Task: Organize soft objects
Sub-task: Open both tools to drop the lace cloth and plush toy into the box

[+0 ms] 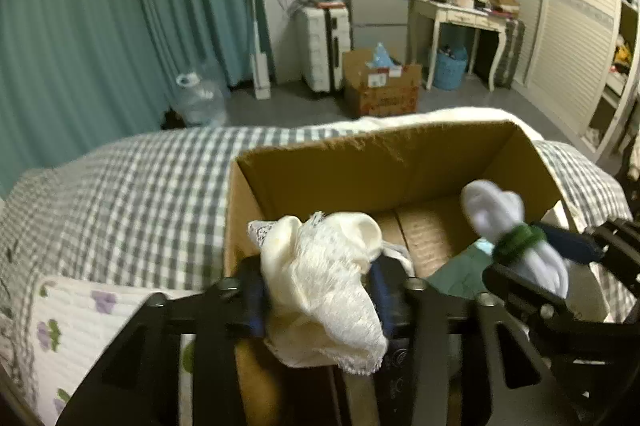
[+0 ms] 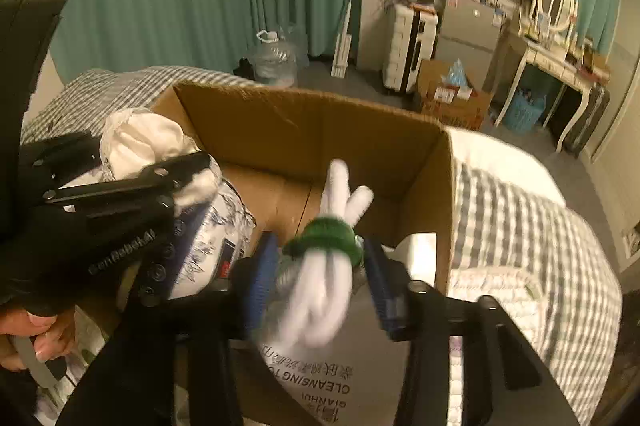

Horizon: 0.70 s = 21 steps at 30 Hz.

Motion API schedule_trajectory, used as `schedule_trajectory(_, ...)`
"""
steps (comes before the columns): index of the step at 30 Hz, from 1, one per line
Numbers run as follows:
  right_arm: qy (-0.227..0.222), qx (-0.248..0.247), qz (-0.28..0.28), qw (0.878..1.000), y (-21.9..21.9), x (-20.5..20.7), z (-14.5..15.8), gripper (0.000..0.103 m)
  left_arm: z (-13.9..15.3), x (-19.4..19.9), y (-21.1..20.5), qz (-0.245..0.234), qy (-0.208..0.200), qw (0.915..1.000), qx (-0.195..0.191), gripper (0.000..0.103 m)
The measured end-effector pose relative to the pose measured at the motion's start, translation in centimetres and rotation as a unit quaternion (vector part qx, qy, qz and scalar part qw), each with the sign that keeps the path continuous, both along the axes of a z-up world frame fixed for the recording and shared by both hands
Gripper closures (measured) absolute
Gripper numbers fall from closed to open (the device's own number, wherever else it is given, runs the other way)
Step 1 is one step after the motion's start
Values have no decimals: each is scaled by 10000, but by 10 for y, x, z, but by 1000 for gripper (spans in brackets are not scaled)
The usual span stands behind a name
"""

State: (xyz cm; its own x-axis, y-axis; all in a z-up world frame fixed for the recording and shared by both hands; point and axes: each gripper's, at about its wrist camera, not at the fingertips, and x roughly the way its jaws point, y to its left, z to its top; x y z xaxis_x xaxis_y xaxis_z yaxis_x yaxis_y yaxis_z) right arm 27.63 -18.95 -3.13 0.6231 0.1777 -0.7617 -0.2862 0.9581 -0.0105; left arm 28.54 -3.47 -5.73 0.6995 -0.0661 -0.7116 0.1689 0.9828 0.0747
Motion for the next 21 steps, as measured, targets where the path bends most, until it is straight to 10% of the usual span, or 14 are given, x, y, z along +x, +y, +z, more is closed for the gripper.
schedule_trajectory(5, -311, -64, -97, 9995, 1, -16, 23, 39, 18, -10, 2, 51, -277, 9996, 85, 31)
schedule_trajectory(14, -926, 315, -409, 9944, -27, -58, 82, 37, 75, -48, 29, 164, -983, 9947, -258, 19)
schedule_trajectory(21, -1684, 418, -448, 9838, -38, -115, 135, 12, 117, -90, 49, 233, -1203, 9899, -720, 18)
